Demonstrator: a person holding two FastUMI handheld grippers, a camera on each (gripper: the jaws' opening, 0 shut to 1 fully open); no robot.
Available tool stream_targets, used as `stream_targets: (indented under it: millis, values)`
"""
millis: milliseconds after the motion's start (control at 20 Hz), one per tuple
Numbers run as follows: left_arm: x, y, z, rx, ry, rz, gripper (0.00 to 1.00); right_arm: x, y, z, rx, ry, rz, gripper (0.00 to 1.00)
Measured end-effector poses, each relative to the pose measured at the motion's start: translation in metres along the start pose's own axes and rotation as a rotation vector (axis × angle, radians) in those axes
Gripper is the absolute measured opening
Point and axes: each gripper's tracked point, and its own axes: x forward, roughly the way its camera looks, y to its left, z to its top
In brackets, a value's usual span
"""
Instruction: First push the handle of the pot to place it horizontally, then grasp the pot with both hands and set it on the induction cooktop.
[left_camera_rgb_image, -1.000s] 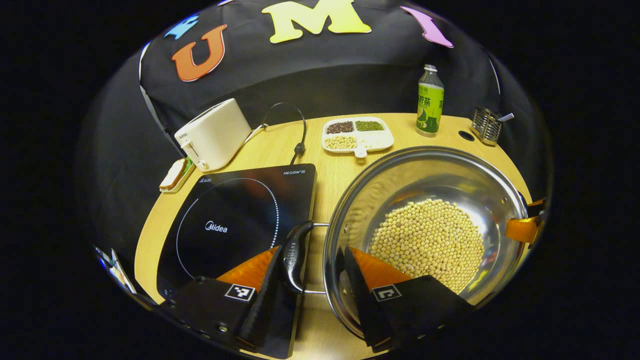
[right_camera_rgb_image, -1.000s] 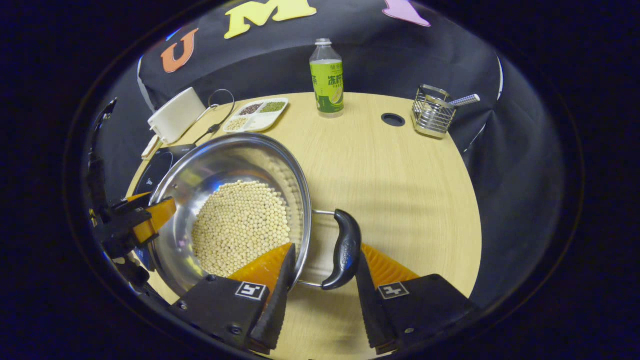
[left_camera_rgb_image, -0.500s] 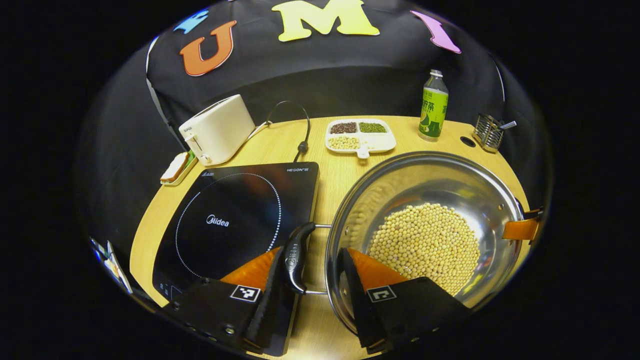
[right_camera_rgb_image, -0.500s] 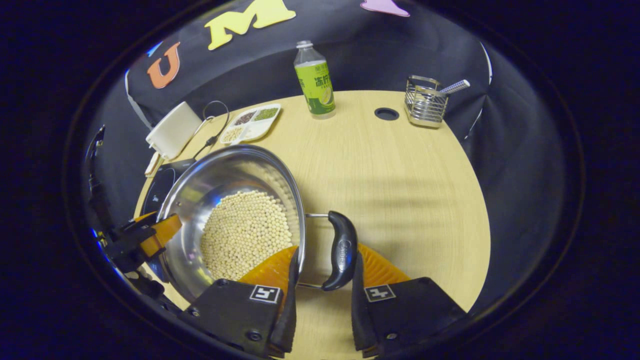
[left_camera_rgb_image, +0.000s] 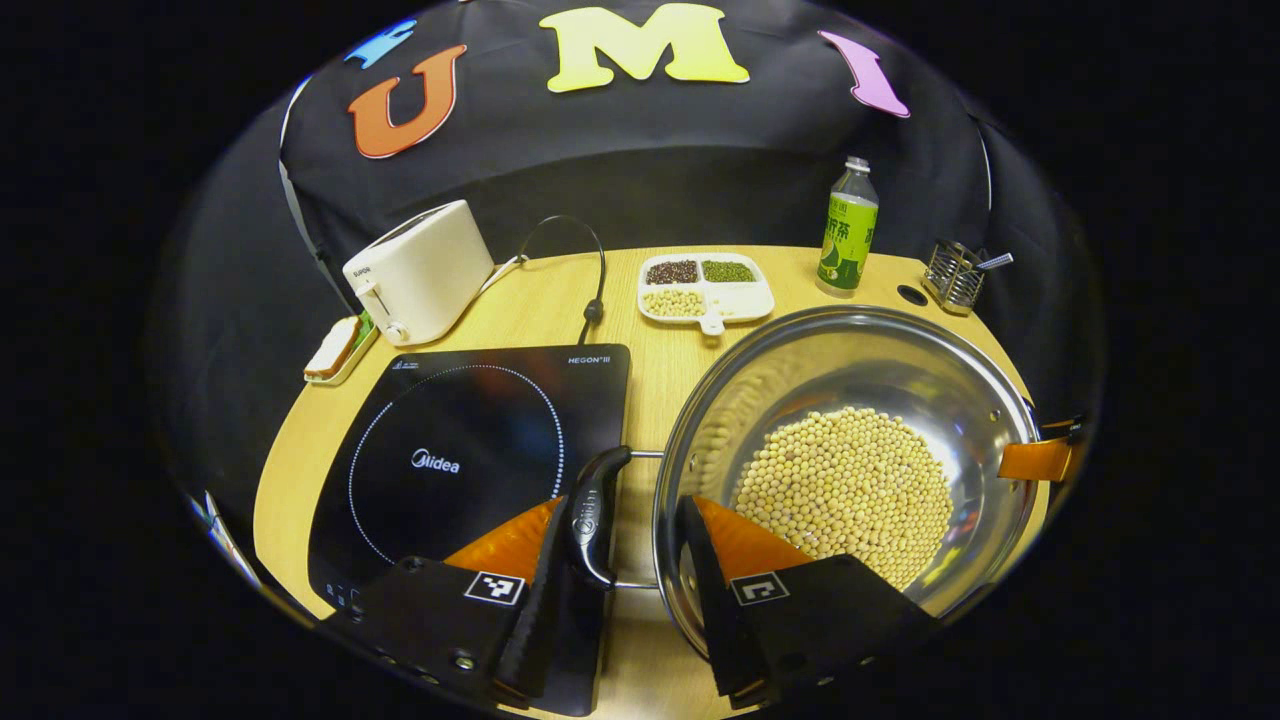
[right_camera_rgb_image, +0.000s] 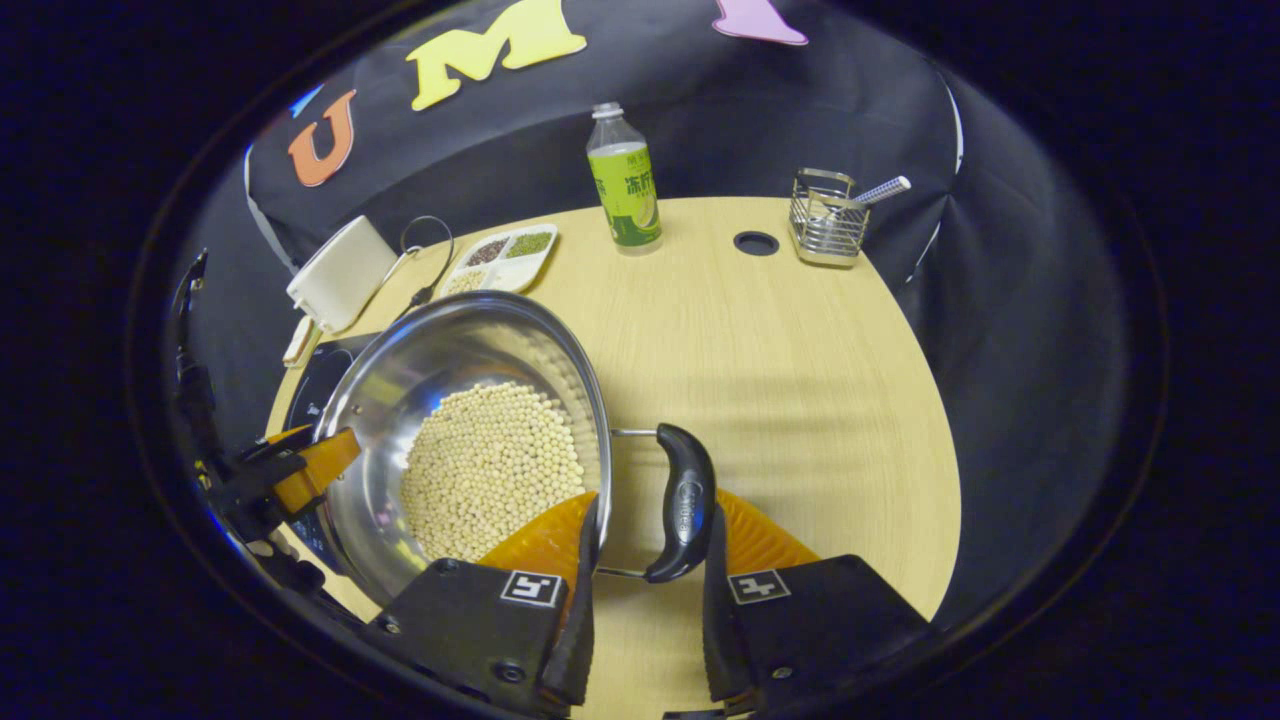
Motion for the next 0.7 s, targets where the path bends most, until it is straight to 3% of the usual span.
stream_targets:
  millis: [700]
  values:
    - [-0.021,0.083,0.03,0.012,-0.052,-0.006,0.6,-0.027,0.082,0.015,0.032,-0.041,0.003,0.44]
